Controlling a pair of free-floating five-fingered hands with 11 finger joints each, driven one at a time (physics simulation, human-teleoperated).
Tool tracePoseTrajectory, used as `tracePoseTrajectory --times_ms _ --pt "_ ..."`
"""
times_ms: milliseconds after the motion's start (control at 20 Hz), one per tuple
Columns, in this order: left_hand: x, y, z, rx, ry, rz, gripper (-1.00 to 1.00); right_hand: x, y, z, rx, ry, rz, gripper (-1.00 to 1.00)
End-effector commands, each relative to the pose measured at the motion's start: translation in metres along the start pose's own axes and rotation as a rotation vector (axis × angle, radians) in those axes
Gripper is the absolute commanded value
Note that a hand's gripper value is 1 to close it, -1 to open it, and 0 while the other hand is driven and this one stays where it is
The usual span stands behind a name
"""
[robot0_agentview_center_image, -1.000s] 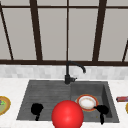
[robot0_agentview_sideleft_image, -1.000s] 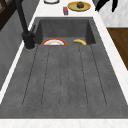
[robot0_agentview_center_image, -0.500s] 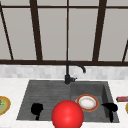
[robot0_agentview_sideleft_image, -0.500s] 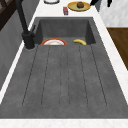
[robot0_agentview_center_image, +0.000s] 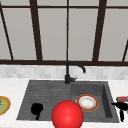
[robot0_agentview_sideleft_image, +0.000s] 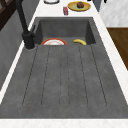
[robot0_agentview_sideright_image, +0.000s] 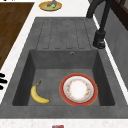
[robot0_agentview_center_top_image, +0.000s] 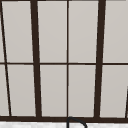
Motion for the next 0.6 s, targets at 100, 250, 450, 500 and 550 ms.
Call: tracePoseTrajectory --times_ms 100,250,450,500,550 --pt "0.0 0.0 0.0 0.0 0.0 0.0 0.0 -0.046 -0.004 0.005 0.034 0.019 0.032 -1.0" --pt "0.0 0.0 0.0 0.0 0.0 -0.001 0.0 -0.07 -0.007 0.007 0.043 0.017 0.029 -1.0" --pt "0.0 0.0 0.0 0.001 0.001 -0.001 0.0 -0.103 -0.01 0.008 0.051 0.018 0.022 -1.0" --pt "0.0 0.0 0.0 0.001 0.001 -0.001 0.0 -0.111 -0.011 0.009 0.054 0.018 0.021 -1.0" --pt "0.0 0.0 0.0 0.001 0.001 -0.001 0.0 -0.119 -0.012 0.009 0.06 0.018 0.022 -1.0"
